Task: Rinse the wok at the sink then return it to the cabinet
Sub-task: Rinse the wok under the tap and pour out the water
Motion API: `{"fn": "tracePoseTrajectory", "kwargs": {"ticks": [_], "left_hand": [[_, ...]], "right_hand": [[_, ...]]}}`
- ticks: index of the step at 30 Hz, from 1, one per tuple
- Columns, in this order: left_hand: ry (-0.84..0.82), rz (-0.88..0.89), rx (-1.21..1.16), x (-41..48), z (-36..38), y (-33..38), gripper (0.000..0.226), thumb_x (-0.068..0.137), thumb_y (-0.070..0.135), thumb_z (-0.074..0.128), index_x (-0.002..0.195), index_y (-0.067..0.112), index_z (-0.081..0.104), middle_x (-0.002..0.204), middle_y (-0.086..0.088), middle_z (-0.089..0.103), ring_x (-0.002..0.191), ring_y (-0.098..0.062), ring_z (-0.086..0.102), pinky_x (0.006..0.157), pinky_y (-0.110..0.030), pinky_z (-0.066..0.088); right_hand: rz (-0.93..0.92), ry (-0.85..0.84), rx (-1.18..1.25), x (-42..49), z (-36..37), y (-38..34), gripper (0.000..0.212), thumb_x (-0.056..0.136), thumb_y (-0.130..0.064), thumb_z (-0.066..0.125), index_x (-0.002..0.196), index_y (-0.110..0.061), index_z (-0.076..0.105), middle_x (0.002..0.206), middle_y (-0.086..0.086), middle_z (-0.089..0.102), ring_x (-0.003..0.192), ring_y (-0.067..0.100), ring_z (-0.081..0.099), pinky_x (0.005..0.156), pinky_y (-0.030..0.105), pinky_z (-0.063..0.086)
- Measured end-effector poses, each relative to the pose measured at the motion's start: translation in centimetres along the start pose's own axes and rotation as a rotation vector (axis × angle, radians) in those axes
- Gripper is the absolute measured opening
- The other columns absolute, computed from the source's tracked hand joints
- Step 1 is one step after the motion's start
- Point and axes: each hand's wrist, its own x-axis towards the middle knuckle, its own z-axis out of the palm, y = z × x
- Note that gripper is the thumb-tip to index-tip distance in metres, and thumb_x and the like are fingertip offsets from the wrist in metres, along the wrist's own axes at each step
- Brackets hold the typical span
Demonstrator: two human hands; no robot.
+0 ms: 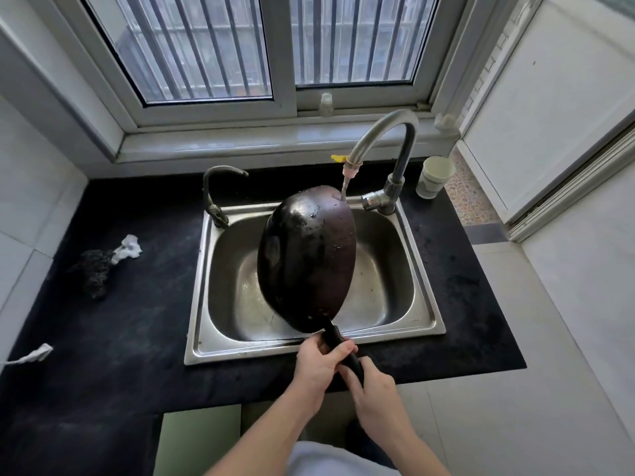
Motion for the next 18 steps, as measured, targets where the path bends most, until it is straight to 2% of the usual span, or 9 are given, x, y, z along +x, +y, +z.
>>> {"fn": "tracePoseTrajectory", "kwargs": {"ticks": [3, 6, 10, 13, 16, 18], "left_hand": [[0.012, 0.011, 0.056, 0.4, 0.6, 0.2, 0.022, 0.086, 0.008, 0.071, 0.105, 0.000, 0.065, 0.097, -0.015, 0.076, 0.097, -0.024, 0.072, 0.090, -0.038, 0.054], [0.025, -0.009, 0.079, 1.0, 1.4, 0.2, 0.025, 0.084, 0.014, 0.075, 0.107, 0.009, 0.067, 0.100, -0.008, 0.077, 0.102, -0.023, 0.071, 0.095, -0.040, 0.055], [0.045, -0.012, 0.104, 1.6, 2.8, 0.3, 0.023, 0.084, 0.014, 0.076, 0.105, 0.011, 0.068, 0.095, -0.003, 0.078, 0.097, -0.018, 0.073, 0.092, -0.038, 0.057], [0.063, -0.009, 0.099, 2.1, 4.0, 0.6, 0.024, 0.083, 0.015, 0.077, 0.105, 0.010, 0.068, 0.098, -0.005, 0.078, 0.099, -0.020, 0.072, 0.094, -0.041, 0.056], [0.087, -0.007, 0.084, 2.6, 5.3, 0.8, 0.025, 0.081, 0.016, 0.078, 0.104, 0.010, 0.068, 0.099, -0.007, 0.078, 0.101, -0.022, 0.072, 0.095, -0.041, 0.055], [0.095, 0.007, 0.057, 2.8, 6.2, 1.1, 0.021, 0.082, 0.011, 0.077, 0.100, 0.006, 0.068, 0.095, -0.010, 0.078, 0.098, -0.025, 0.073, 0.093, -0.041, 0.056]], "right_hand": [[-0.023, 0.012, 0.040, 0.4, -0.4, 0.1, 0.013, 0.100, -0.037, 0.052, 0.092, -0.026, 0.054, 0.074, -0.005, 0.064, 0.062, 0.008, 0.059, 0.053, 0.019, 0.042], [-0.017, 0.013, 0.060, 1.0, -0.9, 0.5, 0.016, 0.100, -0.037, 0.052, 0.101, -0.023, 0.059, 0.081, -0.004, 0.069, 0.068, 0.009, 0.064, 0.056, 0.020, 0.045], [-0.040, 0.022, 0.064, 2.1, -2.1, 1.6, 0.018, 0.099, -0.039, 0.053, 0.109, -0.026, 0.061, 0.088, -0.004, 0.072, 0.079, 0.011, 0.068, 0.069, 0.027, 0.054], [-0.055, 0.008, 0.056, 3.0, -3.0, 2.5, 0.022, 0.098, -0.044, 0.052, 0.113, -0.030, 0.060, 0.088, -0.006, 0.073, 0.081, 0.012, 0.069, 0.073, 0.032, 0.058], [-0.065, 0.001, 0.062, 4.0, -4.1, 3.2, 0.025, 0.096, -0.048, 0.052, 0.108, -0.029, 0.062, 0.087, -0.006, 0.074, 0.079, 0.012, 0.070, 0.074, 0.040, 0.059], [-0.071, -0.003, 0.087, 4.6, -5.0, 3.5, 0.024, 0.096, -0.047, 0.053, 0.107, -0.027, 0.062, 0.085, -0.005, 0.073, 0.077, 0.011, 0.070, 0.072, 0.040, 0.059]]}}
